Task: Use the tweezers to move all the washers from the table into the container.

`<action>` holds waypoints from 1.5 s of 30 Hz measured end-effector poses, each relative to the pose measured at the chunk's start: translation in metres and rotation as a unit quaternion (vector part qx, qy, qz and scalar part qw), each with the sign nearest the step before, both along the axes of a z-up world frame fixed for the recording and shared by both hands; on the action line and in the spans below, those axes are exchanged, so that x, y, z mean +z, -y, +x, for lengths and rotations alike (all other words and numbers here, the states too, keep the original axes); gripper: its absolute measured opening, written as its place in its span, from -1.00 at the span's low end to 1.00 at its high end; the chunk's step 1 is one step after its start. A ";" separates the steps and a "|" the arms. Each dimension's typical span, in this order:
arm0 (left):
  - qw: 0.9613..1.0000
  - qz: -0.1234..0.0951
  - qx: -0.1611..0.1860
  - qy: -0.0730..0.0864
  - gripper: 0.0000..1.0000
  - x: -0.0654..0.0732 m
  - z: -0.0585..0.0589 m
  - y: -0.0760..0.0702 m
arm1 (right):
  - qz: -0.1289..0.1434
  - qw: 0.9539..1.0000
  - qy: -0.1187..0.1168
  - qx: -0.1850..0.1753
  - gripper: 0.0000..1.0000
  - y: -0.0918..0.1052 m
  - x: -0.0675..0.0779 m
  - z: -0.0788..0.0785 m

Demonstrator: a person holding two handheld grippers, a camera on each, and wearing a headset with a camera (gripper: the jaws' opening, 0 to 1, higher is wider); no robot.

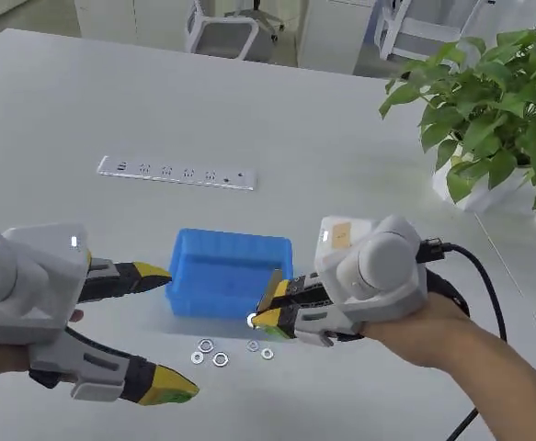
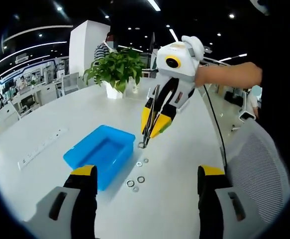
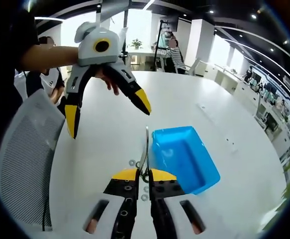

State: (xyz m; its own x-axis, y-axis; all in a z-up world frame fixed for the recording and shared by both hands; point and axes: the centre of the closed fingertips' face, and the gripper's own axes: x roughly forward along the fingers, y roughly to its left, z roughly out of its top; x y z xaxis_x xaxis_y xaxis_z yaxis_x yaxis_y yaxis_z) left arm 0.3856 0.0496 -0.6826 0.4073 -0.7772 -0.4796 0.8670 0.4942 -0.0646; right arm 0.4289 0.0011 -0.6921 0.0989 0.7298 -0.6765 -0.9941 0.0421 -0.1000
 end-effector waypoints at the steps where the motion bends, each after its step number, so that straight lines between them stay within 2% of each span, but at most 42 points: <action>1: 1.000 -0.001 0.003 -0.001 0.82 0.000 0.000 -0.001 | 0.001 1.000 0.001 0.001 -0.84 -0.001 0.002 0.001; 8: 1.000 -0.003 0.012 -0.001 0.95 0.002 -0.002 -0.007 | 0.004 1.000 0.010 0.010 -0.84 -0.007 0.015 0.012; 10: 1.000 0.000 0.020 0.005 0.98 0.003 0.000 -0.009 | 0.004 1.000 0.015 0.013 -0.84 -0.009 0.017 0.016; 17: 1.000 -0.005 0.027 0.004 0.98 0.005 0.002 -0.011 | 0.007 0.999 0.028 0.017 -0.84 -0.014 0.017 0.033; 24: 1.000 -0.002 0.028 0.001 0.98 0.003 0.002 -0.010 | 0.014 0.999 0.038 0.011 -0.84 -0.019 0.015 0.052; 32: 1.000 -0.003 0.029 0.002 0.98 0.004 0.003 -0.012 | 0.013 0.999 0.043 0.015 -0.84 -0.028 0.004 0.068; 45: 1.000 0.002 0.031 -0.005 0.97 -0.003 0.008 -0.017 | 0.000 1.000 0.022 0.017 -0.83 -0.028 -0.027 0.078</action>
